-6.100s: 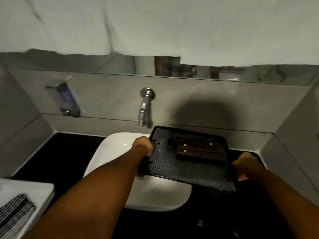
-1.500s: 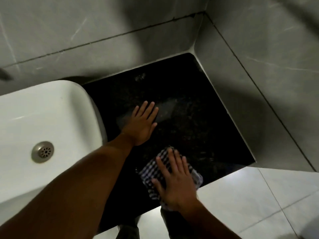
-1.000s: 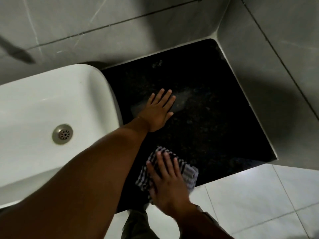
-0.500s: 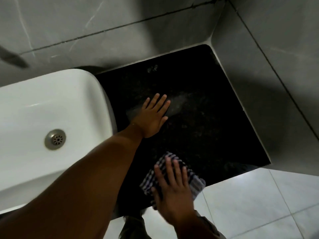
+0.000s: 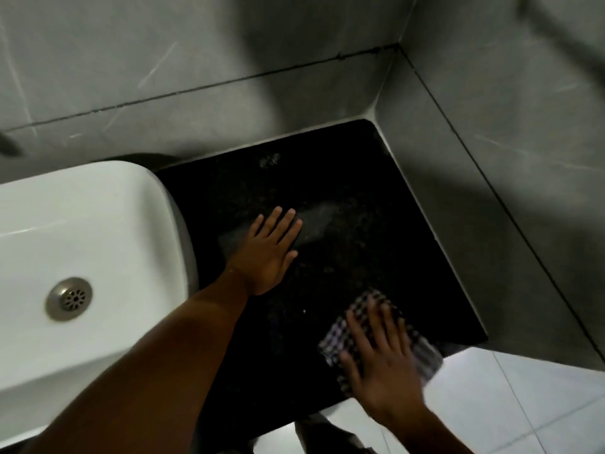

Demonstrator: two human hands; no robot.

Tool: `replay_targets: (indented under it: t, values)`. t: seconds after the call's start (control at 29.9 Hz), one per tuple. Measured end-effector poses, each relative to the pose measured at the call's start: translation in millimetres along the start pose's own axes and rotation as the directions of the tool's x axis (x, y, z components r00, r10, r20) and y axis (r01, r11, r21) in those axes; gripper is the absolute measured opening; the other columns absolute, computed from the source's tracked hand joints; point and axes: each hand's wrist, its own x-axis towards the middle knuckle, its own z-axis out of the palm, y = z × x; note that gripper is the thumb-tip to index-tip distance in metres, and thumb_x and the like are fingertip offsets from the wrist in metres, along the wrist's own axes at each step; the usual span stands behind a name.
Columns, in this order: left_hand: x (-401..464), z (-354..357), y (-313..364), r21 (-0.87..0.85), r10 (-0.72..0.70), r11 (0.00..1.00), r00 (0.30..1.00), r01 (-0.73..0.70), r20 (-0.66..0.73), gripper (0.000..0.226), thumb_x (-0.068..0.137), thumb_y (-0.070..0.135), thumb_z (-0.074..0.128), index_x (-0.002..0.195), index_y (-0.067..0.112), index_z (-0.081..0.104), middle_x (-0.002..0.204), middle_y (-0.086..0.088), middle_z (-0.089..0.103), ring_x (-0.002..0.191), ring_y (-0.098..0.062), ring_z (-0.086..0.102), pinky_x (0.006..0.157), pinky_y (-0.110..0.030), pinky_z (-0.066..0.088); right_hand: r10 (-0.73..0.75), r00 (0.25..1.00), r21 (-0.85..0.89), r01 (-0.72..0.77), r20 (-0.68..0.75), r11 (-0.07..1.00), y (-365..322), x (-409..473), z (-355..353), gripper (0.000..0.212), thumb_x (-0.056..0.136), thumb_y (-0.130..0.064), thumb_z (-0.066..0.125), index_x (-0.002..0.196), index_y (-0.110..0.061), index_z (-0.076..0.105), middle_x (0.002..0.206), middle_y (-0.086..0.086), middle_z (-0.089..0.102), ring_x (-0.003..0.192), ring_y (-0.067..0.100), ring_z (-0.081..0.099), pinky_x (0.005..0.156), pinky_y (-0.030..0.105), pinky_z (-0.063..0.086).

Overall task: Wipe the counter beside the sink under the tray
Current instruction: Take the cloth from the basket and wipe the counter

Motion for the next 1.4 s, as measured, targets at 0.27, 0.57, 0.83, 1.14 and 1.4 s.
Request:
replay_targets:
  t: [0.27,0.57,0.83,1.14,1.4]
  values:
    - [-31.7,-3.5,28.6,-0.1,-0.222,0.97,0.975,0.221,-0.002,0.063,0.097,0.043,0.03,0.154,0.016,0.026,0.164,-0.005,0.019,0.152,-0.028,0.013,0.118,-0.052,0.023,0.223,0.971,-0.006,-0.224,-0.082,0.974,44.0,184.8,-32.1,0.073,0.089,-0.058,0.022,0.15,-0.02,0.036,0.16,0.021,0.02,0.146,0.042,0.018,0.119,0.056,0.014]
    - [-70.4,7.4,58.3,-0.15,-0.318,0.937,0.948,0.316,0.015,0.065,0.092,0.044,0.041,0.151,0.018,0.035,0.162,-0.004,0.025,0.151,-0.026,0.019,0.116,-0.049,0.017,-0.18,0.983,-0.042,0.179,-0.044,0.983,-91.7,331.3,-37.9,0.068,0.09,-0.055,0.03,0.152,-0.026,0.029,0.162,0.016,0.014,0.149,0.038,0.011,0.121,0.053,0.004]
    - [-71.8,6.1,57.2,-0.213,-0.309,0.929,0.951,0.304,0.009,0.065,0.088,0.043,0.047,0.148,0.017,0.04,0.159,-0.005,0.032,0.149,-0.027,0.026,0.115,-0.049,0.018,-0.173,0.983,-0.128,0.165,-0.054,0.978,15.3,312.4,-53.6,0.072,0.087,-0.062,0.027,0.149,-0.027,0.037,0.16,0.012,0.025,0.147,0.036,0.023,0.118,0.053,0.021]
    - [-72.0,9.4,53.8,-0.22,-0.294,0.934,0.955,0.28,-0.034,0.062,0.094,0.041,0.04,0.15,0.017,0.035,0.161,-0.006,0.027,0.152,-0.026,0.016,0.118,-0.048,0.014,-0.546,0.836,-0.148,0.547,0.05,0.824,-138.1,348.4,-31.8,0.061,0.092,-0.058,0.033,0.147,-0.034,0.037,0.161,0.016,0.021,0.149,0.036,0.016,0.121,0.051,0.011]
    - [-71.2,13.0,53.5,-0.202,-0.303,0.936,0.952,0.289,-0.043,0.063,0.092,0.039,0.04,0.151,0.017,0.033,0.163,-0.005,0.022,0.152,-0.026,0.013,0.12,-0.049,0.011,-0.321,0.943,-0.173,0.303,-0.084,0.937,28.8,331.1,-58.7,0.064,0.094,-0.061,0.026,0.145,-0.026,0.045,0.155,0.011,0.036,0.146,0.03,0.028,0.119,0.044,0.021]
